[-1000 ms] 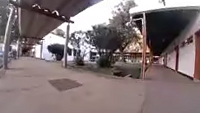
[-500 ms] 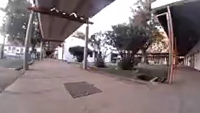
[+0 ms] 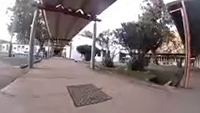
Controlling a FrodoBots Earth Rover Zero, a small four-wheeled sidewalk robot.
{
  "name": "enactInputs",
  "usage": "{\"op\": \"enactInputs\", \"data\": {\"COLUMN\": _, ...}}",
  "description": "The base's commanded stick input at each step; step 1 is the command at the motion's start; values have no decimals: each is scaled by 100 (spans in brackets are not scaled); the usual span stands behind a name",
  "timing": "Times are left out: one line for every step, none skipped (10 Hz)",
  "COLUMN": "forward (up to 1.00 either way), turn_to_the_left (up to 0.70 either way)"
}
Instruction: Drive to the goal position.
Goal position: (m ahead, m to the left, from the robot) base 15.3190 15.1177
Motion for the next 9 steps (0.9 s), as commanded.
{"op": "enactInputs", "data": {"forward": 70, "turn_to_the_left": 0}}
{"op": "enactInputs", "data": {"forward": 70, "turn_to_the_left": 0}}
{"op": "enactInputs", "data": {"forward": 70, "turn_to_the_left": 0}}
{"op": "enactInputs", "data": {"forward": 70, "turn_to_the_left": 0}}
{"op": "enactInputs", "data": {"forward": 70, "turn_to_the_left": 0}}
{"op": "enactInputs", "data": {"forward": 70, "turn_to_the_left": 0}}
{"op": "enactInputs", "data": {"forward": 70, "turn_to_the_left": 0}}
{"op": "enactInputs", "data": {"forward": 70, "turn_to_the_left": 0}}
{"op": "enactInputs", "data": {"forward": 70, "turn_to_the_left": 0}}
